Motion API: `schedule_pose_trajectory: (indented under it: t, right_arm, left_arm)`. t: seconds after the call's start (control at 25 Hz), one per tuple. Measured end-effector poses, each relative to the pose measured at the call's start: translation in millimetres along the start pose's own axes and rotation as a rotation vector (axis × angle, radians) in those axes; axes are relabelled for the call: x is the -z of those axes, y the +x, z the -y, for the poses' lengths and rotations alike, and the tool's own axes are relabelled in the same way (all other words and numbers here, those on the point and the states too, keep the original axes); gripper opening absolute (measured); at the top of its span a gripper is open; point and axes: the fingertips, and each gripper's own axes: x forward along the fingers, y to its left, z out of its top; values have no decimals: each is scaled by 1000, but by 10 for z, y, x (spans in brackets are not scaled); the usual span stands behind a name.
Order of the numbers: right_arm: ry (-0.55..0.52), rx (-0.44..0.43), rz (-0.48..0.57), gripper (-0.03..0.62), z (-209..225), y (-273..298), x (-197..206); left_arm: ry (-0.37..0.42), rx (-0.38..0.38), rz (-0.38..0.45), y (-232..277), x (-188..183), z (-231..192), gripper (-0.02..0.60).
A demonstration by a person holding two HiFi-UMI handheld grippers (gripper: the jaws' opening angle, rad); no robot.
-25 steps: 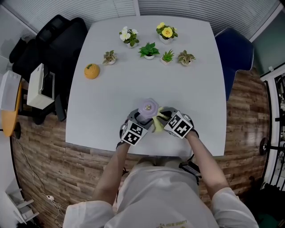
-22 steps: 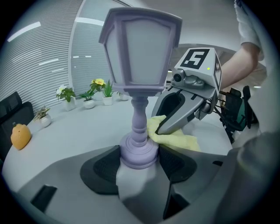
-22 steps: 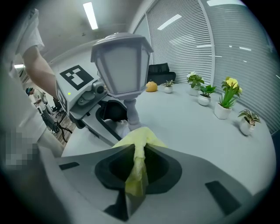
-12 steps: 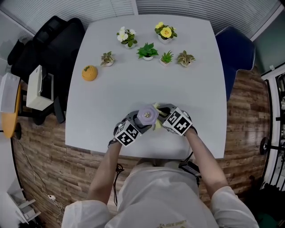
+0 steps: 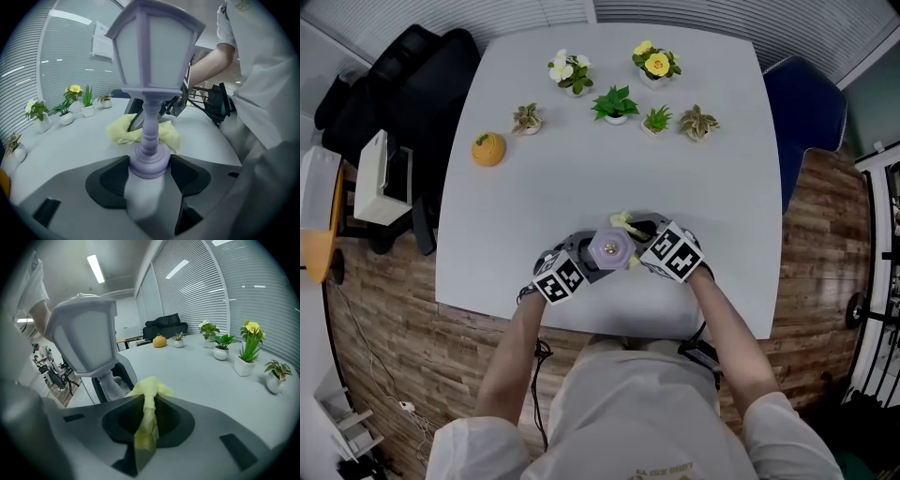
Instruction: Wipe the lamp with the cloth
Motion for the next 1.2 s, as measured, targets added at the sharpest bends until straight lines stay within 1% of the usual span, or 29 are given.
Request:
schedule_pose_trajectory:
  t: [0.16,0.32,0.56,0.64,0.72,0.84,1.0,1.2]
  right_arm:
    - [39,-4,19,61,-21,-51,3]
    - [87,-47,16,61,-114,-130,85]
    - [234,-7,175,61,-55,-463,-105]
    - [281,1,213,61,-32,-540,-142]
    - [310,-12,234,61,-58,-581,-173]
    - [328,-48,257,61,-162,-609,-247]
    - [362,-75,288,61,-220,-642,-309]
    - [464,-111,397,61,-178,-844,-438]
  left_arm:
    - [12,-10,7,-7,8,5,284]
    - [14,-14,8,-14,16,3,284]
    - [14,-14,5,-18,32,9,285]
    - [15,-16,5,-21,36,15,285]
    - [16,-18,6,-16,36,19,285]
    - [15,-18,4,-10,35,19,285]
    - [15,-19,3,-9,28,18,285]
    - [16,-19,4,-21,25,19,285]
